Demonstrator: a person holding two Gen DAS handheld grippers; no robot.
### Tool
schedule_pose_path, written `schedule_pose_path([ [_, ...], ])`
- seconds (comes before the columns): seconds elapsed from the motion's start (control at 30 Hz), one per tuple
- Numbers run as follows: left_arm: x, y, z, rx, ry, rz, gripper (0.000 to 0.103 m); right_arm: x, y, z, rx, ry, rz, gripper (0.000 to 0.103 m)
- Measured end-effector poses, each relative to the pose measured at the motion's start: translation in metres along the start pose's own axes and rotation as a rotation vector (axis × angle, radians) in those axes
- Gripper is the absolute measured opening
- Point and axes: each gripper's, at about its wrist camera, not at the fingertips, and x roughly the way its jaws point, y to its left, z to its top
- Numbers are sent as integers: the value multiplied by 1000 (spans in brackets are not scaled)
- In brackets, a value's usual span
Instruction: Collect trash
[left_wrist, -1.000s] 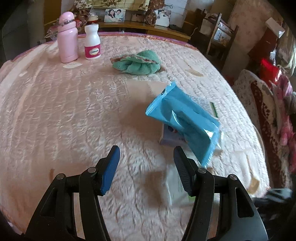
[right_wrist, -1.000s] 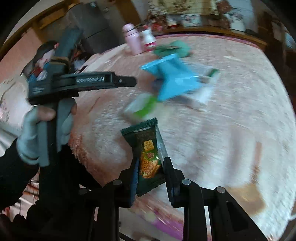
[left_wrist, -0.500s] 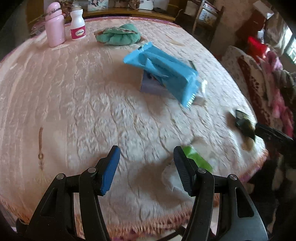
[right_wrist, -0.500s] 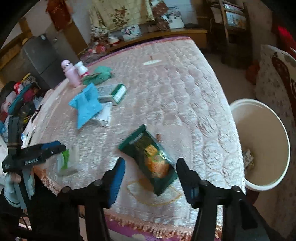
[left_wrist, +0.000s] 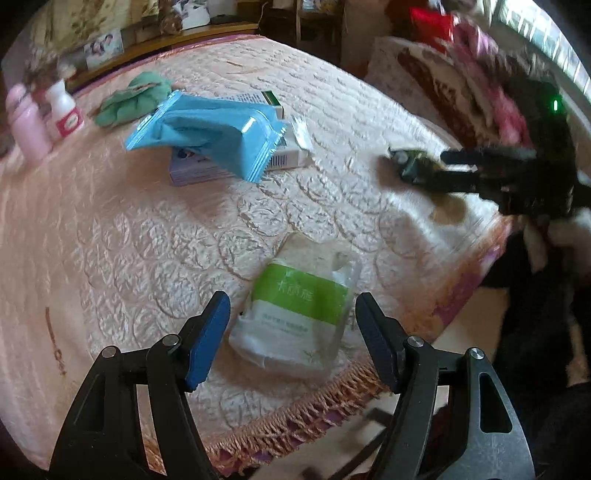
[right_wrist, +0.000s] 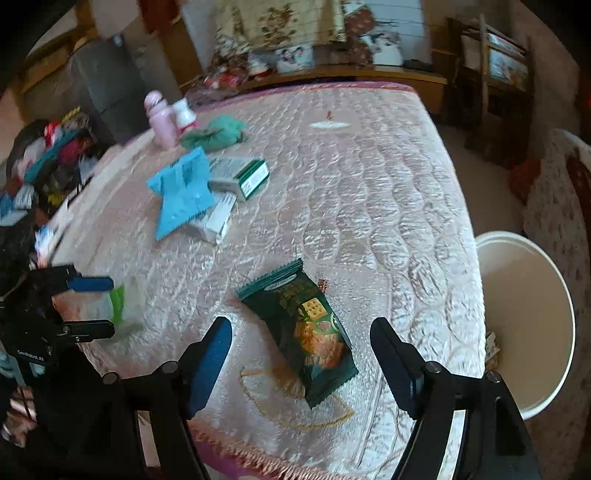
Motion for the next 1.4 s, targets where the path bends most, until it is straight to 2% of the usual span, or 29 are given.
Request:
schedule_pose_path([
  [0.13,9,-6,5,21,4,79,69,14,-2,0,-28,23,-20,75],
  [0.2,11,-5,7,-3,4,86,62,16,-2,0,-29,11,-30,75],
  [0.23,13,-4,9,-21,11,78,49,16,-3,0,-21,3,-30,67],
  [0.27,14,-4,12,-35,12,74,49,17,-4,-1,-11,1,-21,51],
  [0.3,14,-1,12,-49,3,73,47,19,-3,-2,-4,6,-17,45],
  [0.37,13,0,17,-69,-16,75,36,17,-1,-3,-12,-6,-37,33],
  [0.4,11,1,20,-86,-28,73,33,16,1,-4,-13,-7,-31,31],
  [0.47,5,4,25,-134,-50,62,28,11,4,-4,-8,-34,-50,29],
  [0.7,-4,1,45,-223,-121,34,26,-19,6,2,54,-134,-39,29],
  [1.07,-14,-40,84,-177,-186,0,26,-47,-10,7,119,-202,-58,29],
  [1.4,-12,-90,129,-109,-227,-42,26,-70,-55,1,227,-247,-122,29],
])
